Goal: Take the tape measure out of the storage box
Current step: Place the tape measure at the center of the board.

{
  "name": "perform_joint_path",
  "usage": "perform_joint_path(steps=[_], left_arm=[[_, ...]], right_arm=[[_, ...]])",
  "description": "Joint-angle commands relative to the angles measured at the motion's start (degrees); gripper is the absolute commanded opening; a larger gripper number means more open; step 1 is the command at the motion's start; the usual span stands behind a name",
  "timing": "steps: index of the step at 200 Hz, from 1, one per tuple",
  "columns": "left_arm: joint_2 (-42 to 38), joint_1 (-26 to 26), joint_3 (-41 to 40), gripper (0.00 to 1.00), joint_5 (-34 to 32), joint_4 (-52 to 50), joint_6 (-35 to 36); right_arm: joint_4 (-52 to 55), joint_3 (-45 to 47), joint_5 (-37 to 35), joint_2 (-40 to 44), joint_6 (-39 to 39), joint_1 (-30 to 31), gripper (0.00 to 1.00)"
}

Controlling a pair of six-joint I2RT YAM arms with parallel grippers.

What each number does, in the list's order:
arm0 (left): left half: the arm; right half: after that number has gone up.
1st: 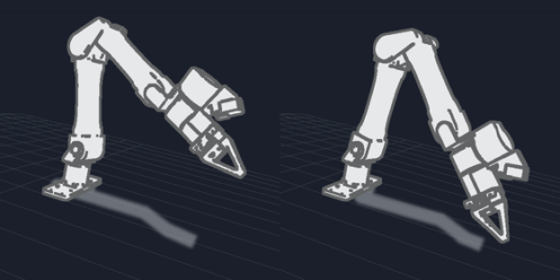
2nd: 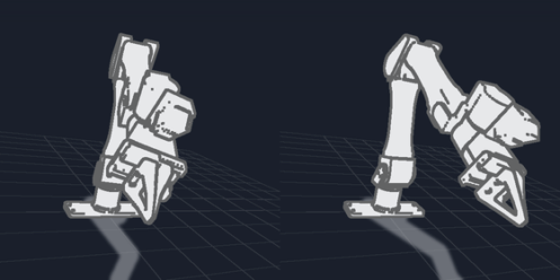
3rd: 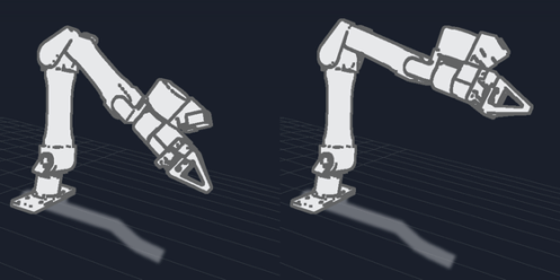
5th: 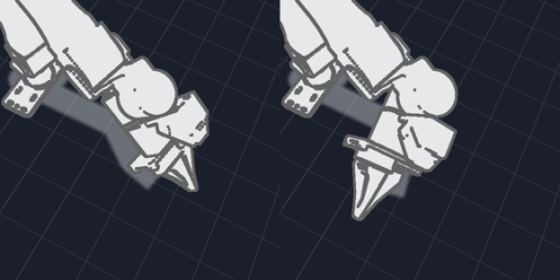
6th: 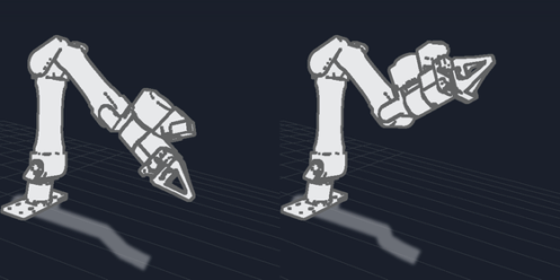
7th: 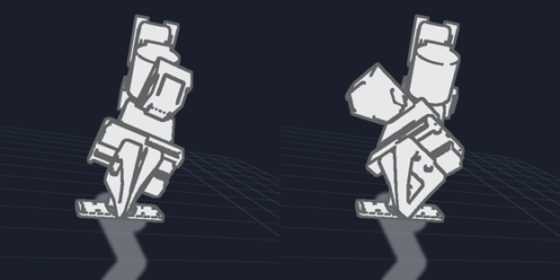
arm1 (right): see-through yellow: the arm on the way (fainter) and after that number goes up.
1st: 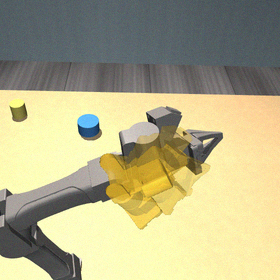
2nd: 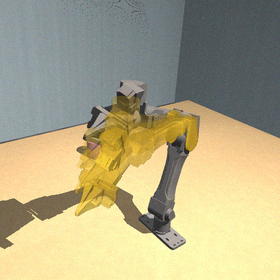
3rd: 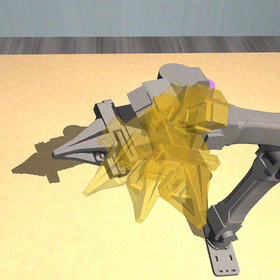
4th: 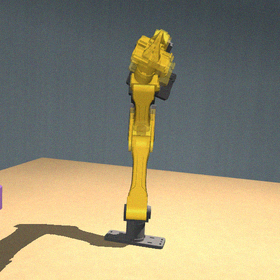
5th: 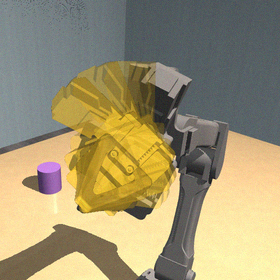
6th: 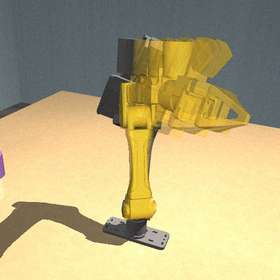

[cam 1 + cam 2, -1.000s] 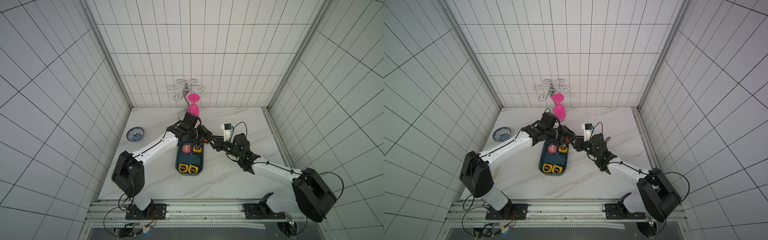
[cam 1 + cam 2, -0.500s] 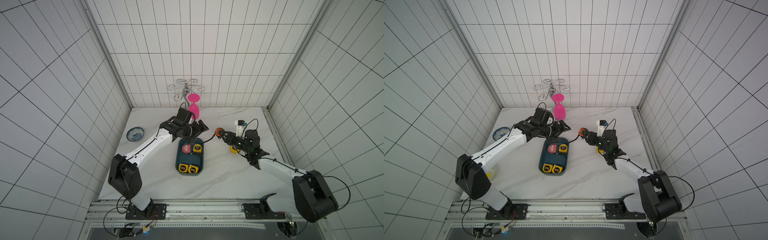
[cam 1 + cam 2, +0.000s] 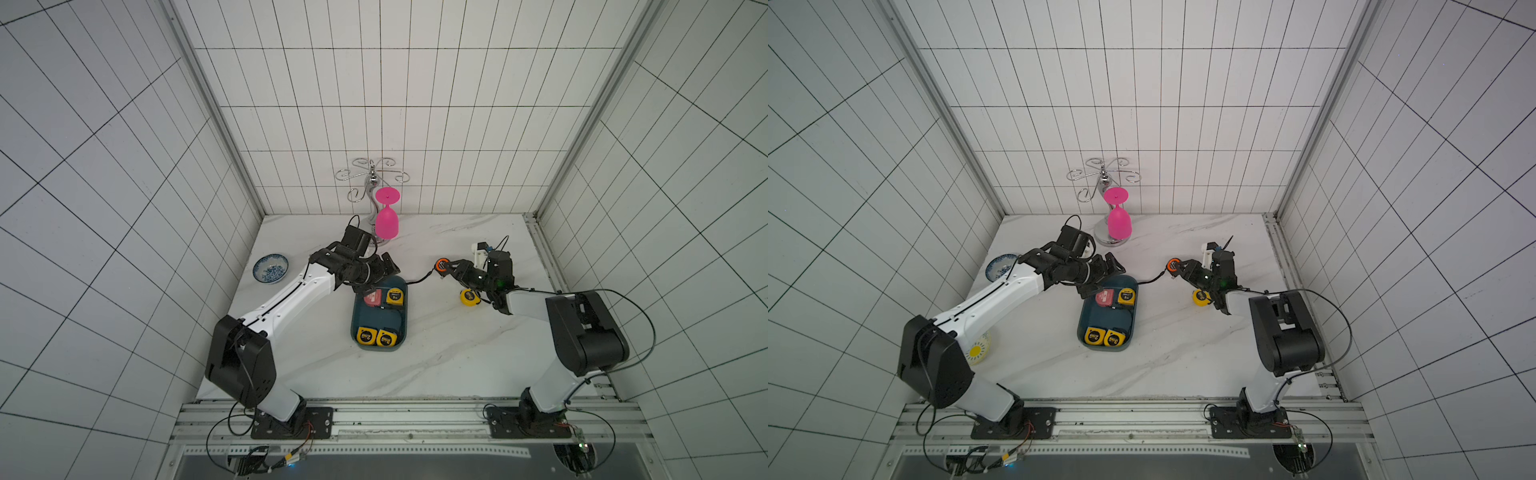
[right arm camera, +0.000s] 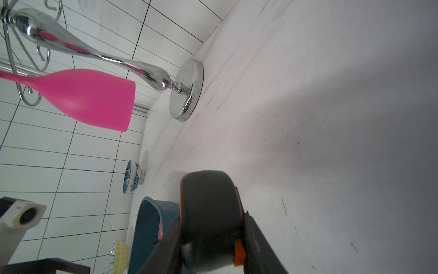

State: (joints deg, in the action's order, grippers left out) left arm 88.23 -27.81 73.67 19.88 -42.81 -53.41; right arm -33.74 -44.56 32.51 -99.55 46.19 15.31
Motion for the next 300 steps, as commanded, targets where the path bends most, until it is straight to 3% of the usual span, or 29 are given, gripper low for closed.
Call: perform_joint_path(steps=[1,101,123,199,300], left_arm=[[-2.01,0.78,-0.97,0.98,-1.33,-0.43,1.97],[-1.44,2.41,-2.9,0.98,-1.48,-0.66,3.98],[-1.16,2.42,-2.9,0.98,-2.42,-1.55,5.16],[-0.08,2.5,-3.53,0.98,-5.85,-4.97,8.88],[6.76,0.48,2.48,0.96,-16.63,-12.19,17.81]], right_arm=[[-3.73,-4.99,2.52,-2.68,2.05,-2.39,0.25],[9.1,-14.42,3.91,-12.14,3.29,-5.16,0.28],[14.46,-16.29,3.54,-12.69,-0.12,-5.2,0.31],[25.83,-17.95,2.13,-12.86,-4.48,-5.98,0.48],[33.65,-16.13,-0.12,-4.57,-8.33,-6.76,0.86]])
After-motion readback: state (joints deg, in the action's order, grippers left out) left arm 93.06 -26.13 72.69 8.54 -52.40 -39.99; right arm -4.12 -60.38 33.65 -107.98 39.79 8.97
